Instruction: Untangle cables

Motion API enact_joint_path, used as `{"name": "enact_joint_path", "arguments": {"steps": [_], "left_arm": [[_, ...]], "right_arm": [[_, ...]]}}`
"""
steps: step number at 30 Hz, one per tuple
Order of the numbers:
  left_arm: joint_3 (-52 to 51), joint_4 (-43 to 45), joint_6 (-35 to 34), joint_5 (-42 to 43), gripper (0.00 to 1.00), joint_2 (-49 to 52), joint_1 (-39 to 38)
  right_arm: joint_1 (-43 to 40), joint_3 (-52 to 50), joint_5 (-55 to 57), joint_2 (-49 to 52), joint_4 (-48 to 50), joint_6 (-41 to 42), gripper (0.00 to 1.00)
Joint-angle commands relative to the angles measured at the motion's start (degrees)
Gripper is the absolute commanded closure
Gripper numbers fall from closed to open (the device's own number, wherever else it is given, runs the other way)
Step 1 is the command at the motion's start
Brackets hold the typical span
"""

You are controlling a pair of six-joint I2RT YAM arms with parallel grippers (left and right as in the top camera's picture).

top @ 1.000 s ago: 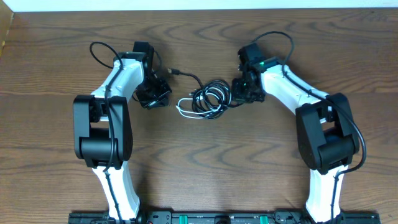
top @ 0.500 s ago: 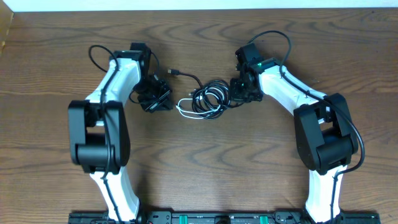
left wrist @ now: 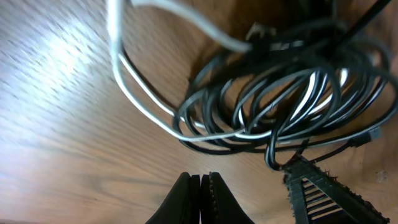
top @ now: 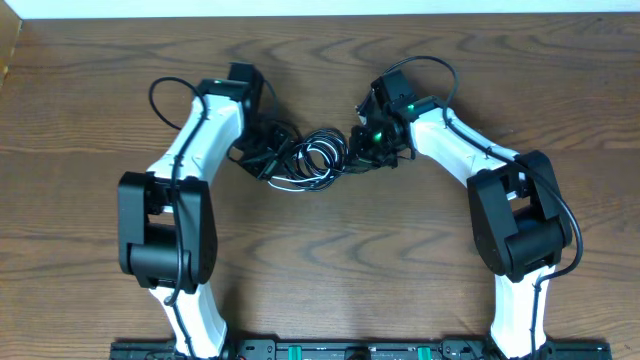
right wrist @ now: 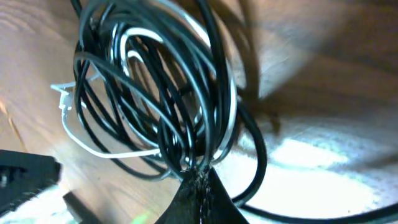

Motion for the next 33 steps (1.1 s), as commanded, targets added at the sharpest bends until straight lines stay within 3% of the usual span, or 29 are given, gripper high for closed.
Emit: {"name": "enact_joint_path", "arguments": {"steps": [1,7,12,20,26,33], "left_arm": [[0.57,1.05,-4.96,-1.09,0.92,-0.20,-2.21],[0.57,4.81,-7.85,-1.84,0.92,-0.15,-5.62],[0.57,7.93,-9.53,-2.97,0.78,1.01,-8.83],[0.57,8.02,-10.43,-7.63,0.72,2.40,-11.17],[0.57,8.28,-15.69,-10.23,0.72,2.40,-11.37],[0.50,10.45,-15.96,-10.08,0.71,2.43,-12.31]], "right_arm": [[-1.16,-0.44,-1.64,0.50,-1.75,-2.82,0.99],[-4.35,-0.46,-0.42,0.52,-3.17,-2.84,0.98],[-4.59,-0.52,4.90,0.50,-2.89,-2.80,0.80],[-2.56,-0.59,4.22,0.52,-2.03,-0.81,0.74],[-0.04,-0.63,5.33,0.52,-0.42,-0.83,0.75],[1.40,-1.05,7.30,0.52,0.79,1.36,0.76]]}}
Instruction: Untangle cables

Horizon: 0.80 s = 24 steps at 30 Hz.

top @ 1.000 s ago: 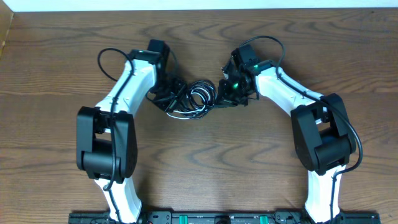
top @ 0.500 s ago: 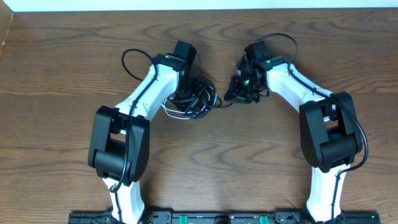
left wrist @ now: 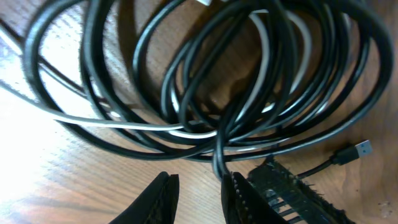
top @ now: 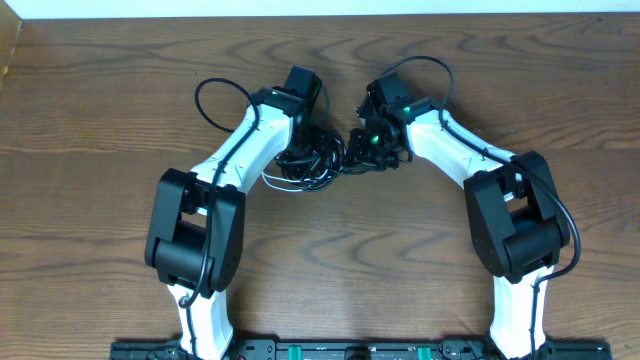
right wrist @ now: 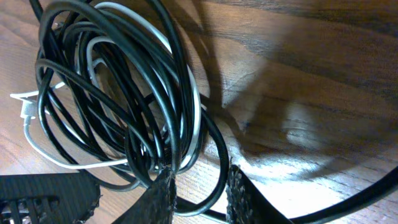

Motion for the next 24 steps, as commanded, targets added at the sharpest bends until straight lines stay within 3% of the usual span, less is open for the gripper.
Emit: {"name": "enact_joint_path", "arguments": {"steps": [1,10,17,24], "left_arm": [[0.50,0.59,-1.77,-1.51,0.71,1.05,-1.01],[0.46,0.59,-2.19,-1.51,0.71,1.40,-1.20],[0.35,0.63,-2.21,-1.49,0.71,3.41,-1.27],[0.35,1.90,-2.19,-2.05,0.67,4.00,-1.29]], "right_arm": [[0.31,-1.07,1.07,0.50,0.76,2.49,0.77],[0.31,-7.37,1.49,0.50,5.57,12.44,0.75],[0.28,-9.51,1.46,0.50,8.52,14.36,0.88],[0.20,-9.51,1.49,0.50,8.57,14.34,0.91]]}}
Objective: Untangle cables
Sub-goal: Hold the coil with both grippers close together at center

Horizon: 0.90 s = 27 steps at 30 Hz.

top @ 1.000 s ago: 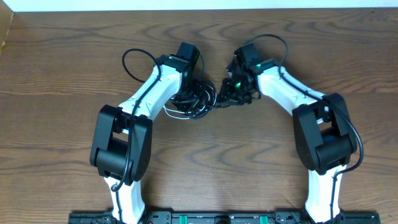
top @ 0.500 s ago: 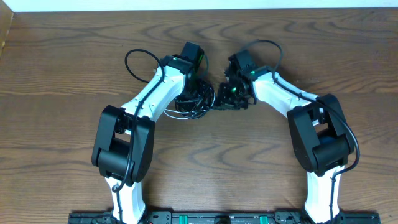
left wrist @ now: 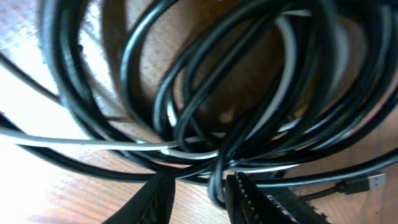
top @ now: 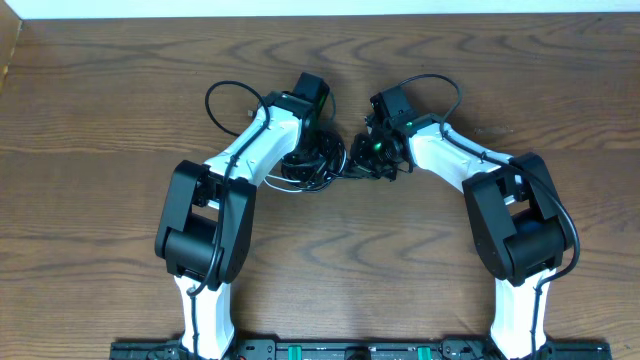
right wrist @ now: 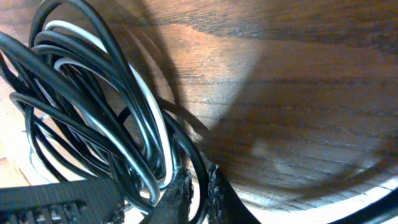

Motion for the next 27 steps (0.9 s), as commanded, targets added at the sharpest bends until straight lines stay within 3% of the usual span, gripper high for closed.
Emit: {"name": "enact_joint_path", "arguments": {"steps": [1,17,22,27], "left_arm": [[0.35,0.76,-0.11,-1.97,0.67,0.96,-0.09],[0.35,3.08,-2.45,-3.74,0.67,1.81,-2.25],[0.35,3.06,-2.45,-3.72,0.76,1.81,-2.34],[0.35,3.06,-2.45,-3.93,0.77,1.81,-2.34]], "right_arm": [[0.17,-1.97,2.84,1.40,-0.72,0.87,0.92],[0.17,-1.97,2.84,1.40,-0.74,0.83,0.92],[0.17,-1.97,2.84,1.40,-0.74,0.83,0.93],[0.20,-1.97,2.84,1.40,-0.74,0.83,0.94]]}}
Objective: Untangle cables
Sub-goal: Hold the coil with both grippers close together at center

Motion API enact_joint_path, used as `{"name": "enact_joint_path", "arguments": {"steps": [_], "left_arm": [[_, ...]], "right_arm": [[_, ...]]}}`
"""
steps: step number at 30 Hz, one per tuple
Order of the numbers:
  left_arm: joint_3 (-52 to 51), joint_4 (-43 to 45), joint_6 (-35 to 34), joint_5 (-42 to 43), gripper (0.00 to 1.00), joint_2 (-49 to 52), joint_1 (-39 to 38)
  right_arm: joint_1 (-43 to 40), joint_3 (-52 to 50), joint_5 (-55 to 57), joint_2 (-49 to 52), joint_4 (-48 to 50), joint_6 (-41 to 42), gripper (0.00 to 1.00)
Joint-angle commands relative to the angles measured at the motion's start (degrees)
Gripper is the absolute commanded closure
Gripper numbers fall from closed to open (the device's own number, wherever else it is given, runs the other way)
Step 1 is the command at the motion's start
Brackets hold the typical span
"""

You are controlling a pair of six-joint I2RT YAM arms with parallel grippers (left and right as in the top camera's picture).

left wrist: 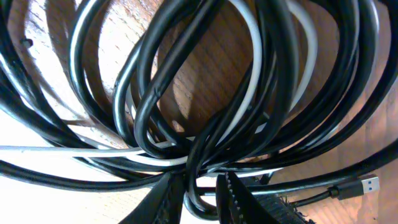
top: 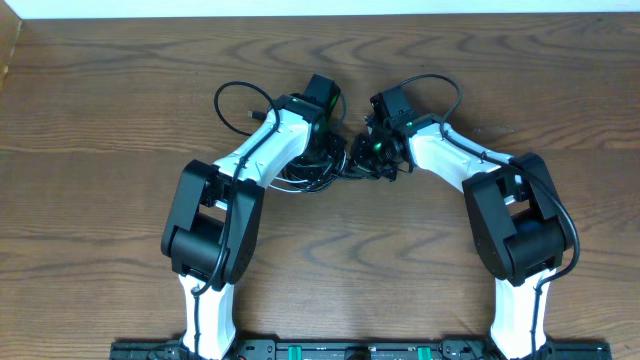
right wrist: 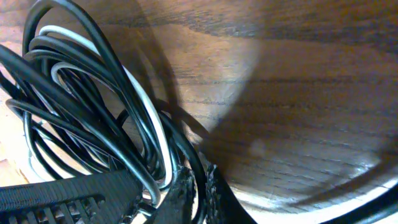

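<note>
A tangled coil of black cables (top: pixel 308 172) with a white cable (left wrist: pixel 250 93) threaded through it lies on the wooden table between the two arms. My left gripper (top: pixel 330 148) is at the coil's upper right. In the left wrist view its jaws (left wrist: pixel 200 196) stand narrowly apart around a black strand, with a sliver of light on one side. My right gripper (top: pixel 370 152) is at the coil's right end. Its jaws (right wrist: pixel 200 193) pinch one black strand. A USB plug (left wrist: pixel 367 185) sticks out at the right. The white cable (right wrist: pixel 155 127) also shows among the loops.
Bare brown wood (top: pixel 120 120) surrounds the coil on all sides. The table's far edge (top: pixel 320 14) runs along the top. Each arm's own wiring loops out beside it, left loop (top: pixel 235 98), right loop (top: pixel 445 85). The two grippers are close together over the coil.
My left gripper has moved slightly right and deeper into the coil. Its jaws have narrowed around a black strand. The right gripper stays pinched on its black strand and has not shifted.
At first both grippers were shut, the left one at the coil's left side, the right one at its right end. Then both stood open, the left over the coil. The right then shut on a black strand, and the left jaws have narrowed around another.
</note>
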Motion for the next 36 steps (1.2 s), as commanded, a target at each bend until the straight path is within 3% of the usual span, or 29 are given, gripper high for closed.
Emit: {"name": "enact_joint_path", "arguments": {"steps": [1,4,8,13,28,36], "left_arm": [[0.35,-0.13,-0.70,-1.75,0.77,1.11,-0.09],[0.31,-0.15,-0.70,-3.06,0.78,1.11,-0.09],[0.20,-0.09,-0.70,-3.17,0.89,1.11,-0.09],[0.20,-0.09,-0.70,-3.17,0.92,1.11,-0.09],[0.20,-0.09,2.12,-0.87,0.93,0.66,0.00],[0.20,-0.09,2.12,1.44,0.93,-1.40,0.48]], "right_arm": [[0.17,-1.95,2.75,1.40,-0.72,0.42,0.94],[0.17,-1.95,2.75,1.40,-0.72,0.42,0.94],[0.17,-1.95,2.78,1.40,-0.72,0.42,0.94],[0.17,-1.95,2.78,1.40,-0.72,0.42,0.94],[0.24,-1.95,2.78,1.40,-0.74,0.39,0.94],[0.24,-1.95,2.78,1.40,-0.74,0.00,0.99]]}}
